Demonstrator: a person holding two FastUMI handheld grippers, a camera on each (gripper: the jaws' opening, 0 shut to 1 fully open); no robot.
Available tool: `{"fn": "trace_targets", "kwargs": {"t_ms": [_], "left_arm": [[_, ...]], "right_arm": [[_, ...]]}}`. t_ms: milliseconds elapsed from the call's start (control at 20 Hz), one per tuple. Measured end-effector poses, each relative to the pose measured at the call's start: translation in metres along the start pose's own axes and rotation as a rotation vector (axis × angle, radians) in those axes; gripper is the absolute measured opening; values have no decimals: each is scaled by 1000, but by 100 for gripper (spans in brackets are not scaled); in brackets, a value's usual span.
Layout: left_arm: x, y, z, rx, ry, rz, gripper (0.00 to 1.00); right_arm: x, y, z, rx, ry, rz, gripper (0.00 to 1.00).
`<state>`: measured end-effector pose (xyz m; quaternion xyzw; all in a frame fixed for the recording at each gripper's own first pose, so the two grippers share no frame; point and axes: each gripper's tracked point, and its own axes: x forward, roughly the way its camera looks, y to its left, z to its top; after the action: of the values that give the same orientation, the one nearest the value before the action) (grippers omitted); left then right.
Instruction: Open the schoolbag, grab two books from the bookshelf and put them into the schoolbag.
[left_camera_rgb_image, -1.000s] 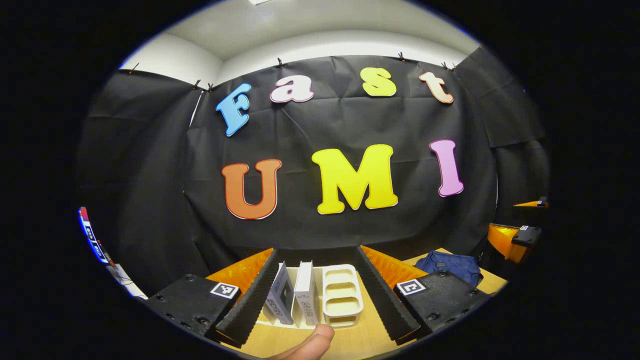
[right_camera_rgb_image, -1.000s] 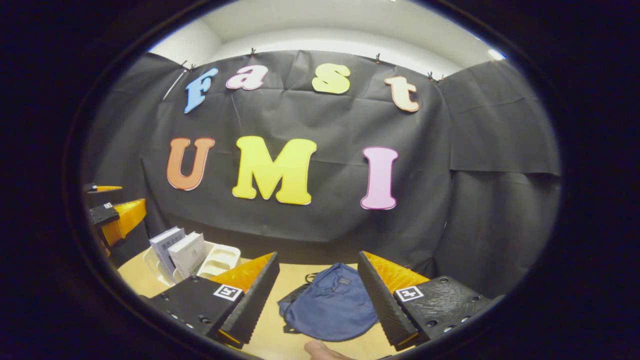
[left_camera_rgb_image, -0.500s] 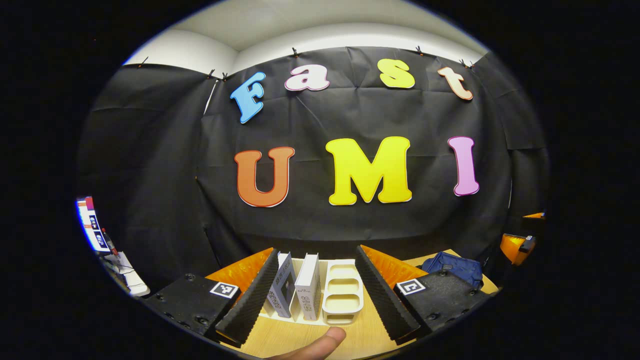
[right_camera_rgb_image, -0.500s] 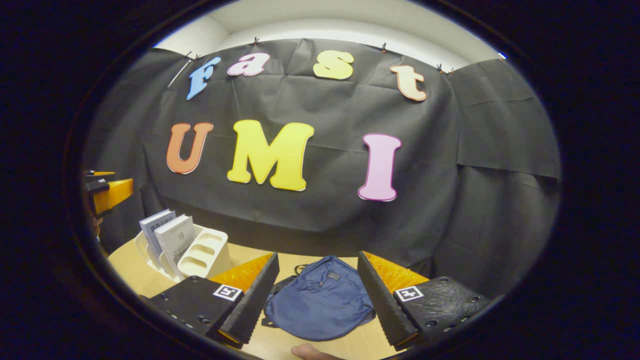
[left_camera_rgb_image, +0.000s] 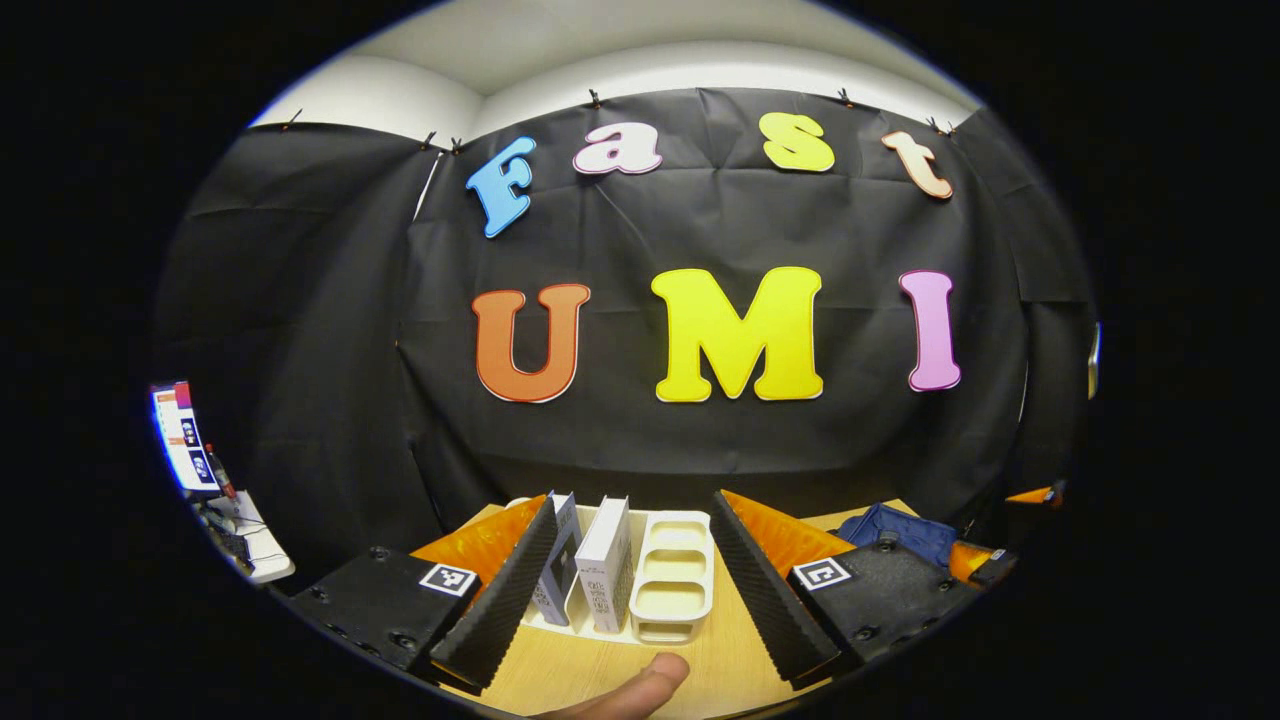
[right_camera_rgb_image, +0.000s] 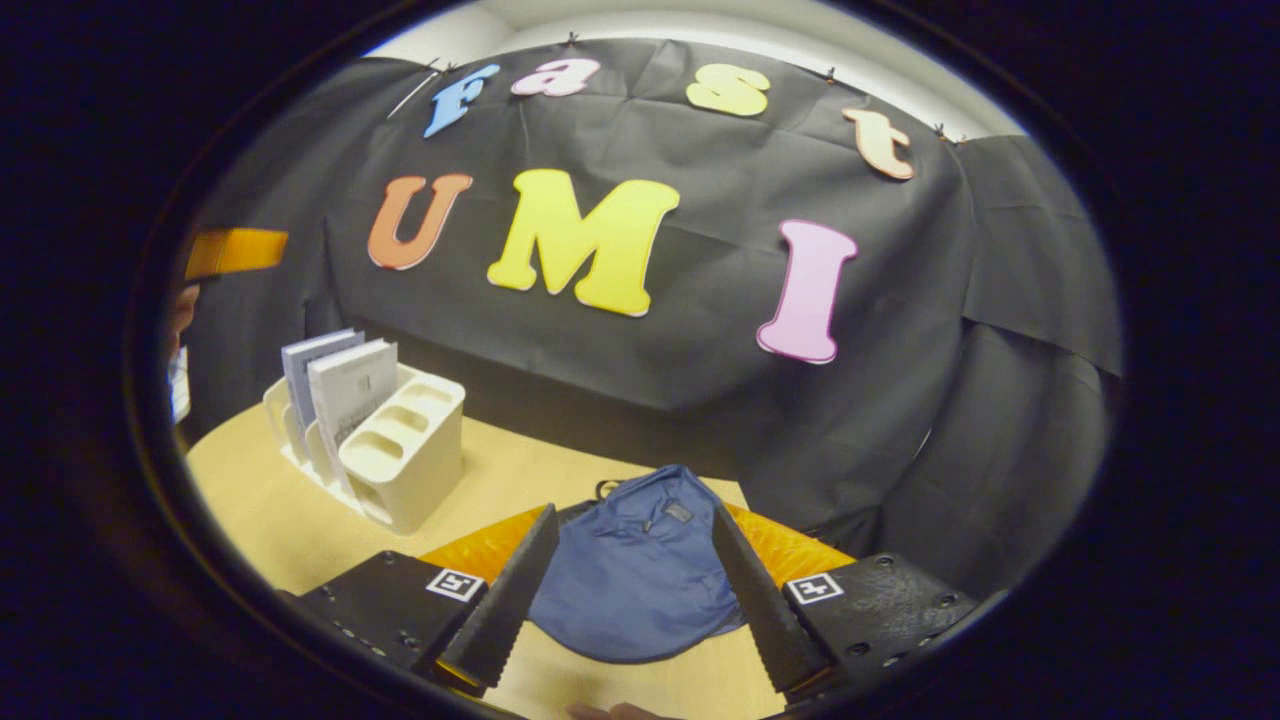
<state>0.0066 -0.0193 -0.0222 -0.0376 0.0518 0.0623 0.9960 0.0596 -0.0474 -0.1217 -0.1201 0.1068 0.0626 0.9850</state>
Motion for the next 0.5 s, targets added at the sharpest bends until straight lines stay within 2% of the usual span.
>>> {"fn": "trace_targets", "kwargs": {"t_ms": [50,200,400,500], "left_arm": [[-2,0,-4,25,6,1,99],[-7,0,-9,64,3,1,99],[-11,2,-21,47,42,2,98],[-12,7,-24,56,54,11,99]], "right_arm": [[11,10,-31,-46,55,14,94],[28,30,-88,-133,170,45,94],[42,56,-145,-258,280,80,94],[54,67,-164,-345,292,78,95]]}}
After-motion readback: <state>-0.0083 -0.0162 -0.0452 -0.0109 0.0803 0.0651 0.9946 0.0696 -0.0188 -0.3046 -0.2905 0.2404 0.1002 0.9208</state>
